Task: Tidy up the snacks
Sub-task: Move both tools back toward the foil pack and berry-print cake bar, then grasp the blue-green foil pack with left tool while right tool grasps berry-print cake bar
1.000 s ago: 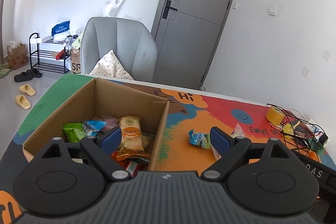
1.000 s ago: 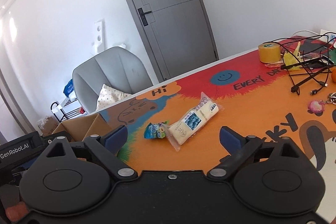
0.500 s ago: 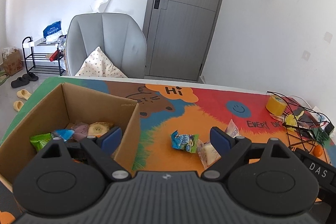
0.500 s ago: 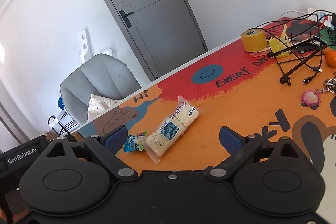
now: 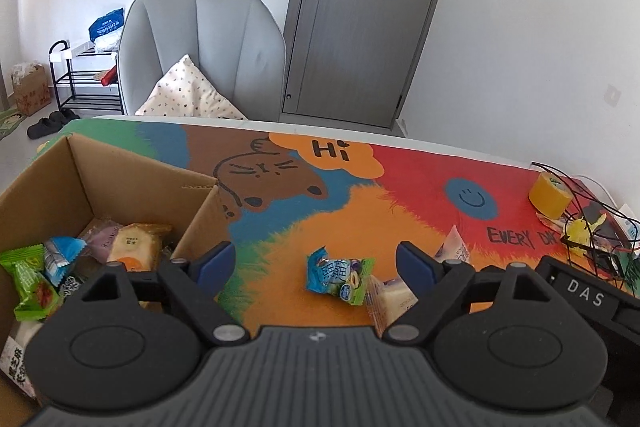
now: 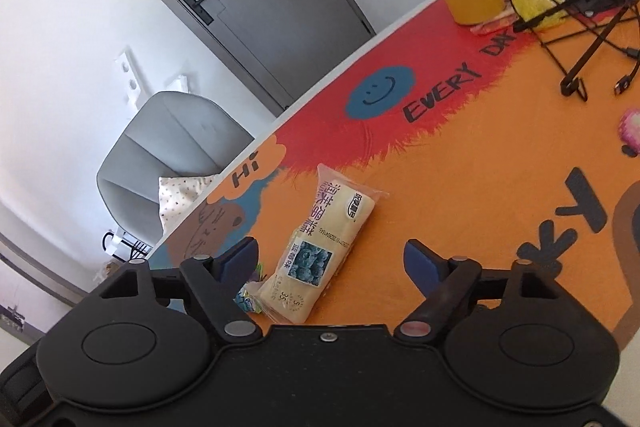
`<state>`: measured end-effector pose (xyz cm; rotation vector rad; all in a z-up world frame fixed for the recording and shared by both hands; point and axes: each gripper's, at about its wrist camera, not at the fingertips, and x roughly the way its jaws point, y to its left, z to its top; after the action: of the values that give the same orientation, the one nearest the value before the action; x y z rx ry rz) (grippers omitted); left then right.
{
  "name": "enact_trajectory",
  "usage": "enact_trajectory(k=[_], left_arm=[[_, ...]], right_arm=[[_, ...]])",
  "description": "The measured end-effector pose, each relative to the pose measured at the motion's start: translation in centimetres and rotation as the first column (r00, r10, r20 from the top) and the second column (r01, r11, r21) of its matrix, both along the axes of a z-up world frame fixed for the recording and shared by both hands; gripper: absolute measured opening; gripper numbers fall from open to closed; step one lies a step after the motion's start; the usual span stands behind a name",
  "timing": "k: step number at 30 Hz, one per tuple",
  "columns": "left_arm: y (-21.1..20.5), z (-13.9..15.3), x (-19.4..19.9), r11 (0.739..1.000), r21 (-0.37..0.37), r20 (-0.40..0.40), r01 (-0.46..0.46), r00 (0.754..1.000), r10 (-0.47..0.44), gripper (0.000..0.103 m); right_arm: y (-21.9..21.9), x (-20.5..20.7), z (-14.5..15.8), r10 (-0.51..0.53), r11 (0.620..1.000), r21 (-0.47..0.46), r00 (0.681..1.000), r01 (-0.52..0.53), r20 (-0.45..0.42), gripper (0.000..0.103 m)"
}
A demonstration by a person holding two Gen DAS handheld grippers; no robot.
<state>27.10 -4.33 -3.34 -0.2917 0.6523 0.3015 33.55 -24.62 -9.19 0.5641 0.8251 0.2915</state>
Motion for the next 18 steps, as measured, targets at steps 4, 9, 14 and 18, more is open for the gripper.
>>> enact_trajectory(k=[4,9,14,18], left_arm=[[-0.8,-0.6,1.2,1.000,0.017,-0.009,0.014,1.000,-0.014,0.083],[-1.2,-1.3,2.9,1.000,0.020,-0.033,0.023,0.999,-0.022,0.071],[-1.3,-2.9,4.6,0.999,0.010,-0.062,0.045,0.997,-0.045,0.061],[-1.5,-4.0,5.1,0.999,0.006,-0.091,0.041,0.995,-0.041,0.057]], right_arm=[[0.2,1.4,-0.8,0.011,0.999,0.035,1.000,-0.010,-0.030,0.071],[1.0,2.9,-1.4,0.014,0.999,0.050,0.998,-0.011,-0.064,0.066],[1.9,4.4,-2.8,0.014,0.999,0.045,0.992,-0.008,-0.124,0.055],[2.2,4.6,-3.8,0.031,0.996,0.085,0.988,-0.018,-0.154,0.041]])
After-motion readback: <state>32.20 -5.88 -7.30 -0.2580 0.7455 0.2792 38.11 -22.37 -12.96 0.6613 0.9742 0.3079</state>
